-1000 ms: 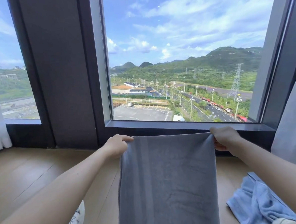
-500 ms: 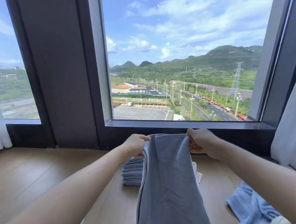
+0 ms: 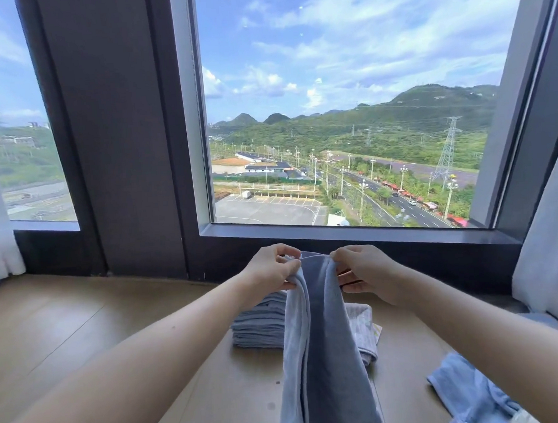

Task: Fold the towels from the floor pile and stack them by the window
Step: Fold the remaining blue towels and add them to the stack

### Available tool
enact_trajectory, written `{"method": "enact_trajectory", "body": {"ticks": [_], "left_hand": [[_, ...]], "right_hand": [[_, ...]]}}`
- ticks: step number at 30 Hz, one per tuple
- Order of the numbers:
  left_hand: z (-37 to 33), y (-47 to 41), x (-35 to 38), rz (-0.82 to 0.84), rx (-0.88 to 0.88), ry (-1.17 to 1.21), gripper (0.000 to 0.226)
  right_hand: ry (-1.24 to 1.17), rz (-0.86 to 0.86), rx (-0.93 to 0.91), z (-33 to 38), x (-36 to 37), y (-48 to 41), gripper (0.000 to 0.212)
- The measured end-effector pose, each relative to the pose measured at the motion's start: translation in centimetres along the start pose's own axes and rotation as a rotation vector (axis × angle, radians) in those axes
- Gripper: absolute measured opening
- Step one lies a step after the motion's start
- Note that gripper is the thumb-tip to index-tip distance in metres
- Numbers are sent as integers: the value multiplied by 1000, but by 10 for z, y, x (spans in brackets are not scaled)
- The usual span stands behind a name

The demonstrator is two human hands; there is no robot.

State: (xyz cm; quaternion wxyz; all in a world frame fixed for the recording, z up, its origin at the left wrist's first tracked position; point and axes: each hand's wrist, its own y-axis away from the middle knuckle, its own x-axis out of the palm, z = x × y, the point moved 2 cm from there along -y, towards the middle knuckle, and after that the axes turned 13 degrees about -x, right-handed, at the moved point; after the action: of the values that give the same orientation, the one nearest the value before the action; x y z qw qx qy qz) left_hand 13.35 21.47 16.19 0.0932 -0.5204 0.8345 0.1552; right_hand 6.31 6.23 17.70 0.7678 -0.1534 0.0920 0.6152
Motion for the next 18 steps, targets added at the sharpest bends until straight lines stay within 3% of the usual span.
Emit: {"method": "enact_trajectory", "body": {"ticks": [13, 18], "left_hand": [[-4, 3, 11, -14, 137, 99, 17], [-7, 5, 12, 25, 143, 96, 18]], "right_hand": [[-50, 74, -54, 2, 16, 2, 24], [-66, -3, -52, 8, 16, 1, 43]]}}
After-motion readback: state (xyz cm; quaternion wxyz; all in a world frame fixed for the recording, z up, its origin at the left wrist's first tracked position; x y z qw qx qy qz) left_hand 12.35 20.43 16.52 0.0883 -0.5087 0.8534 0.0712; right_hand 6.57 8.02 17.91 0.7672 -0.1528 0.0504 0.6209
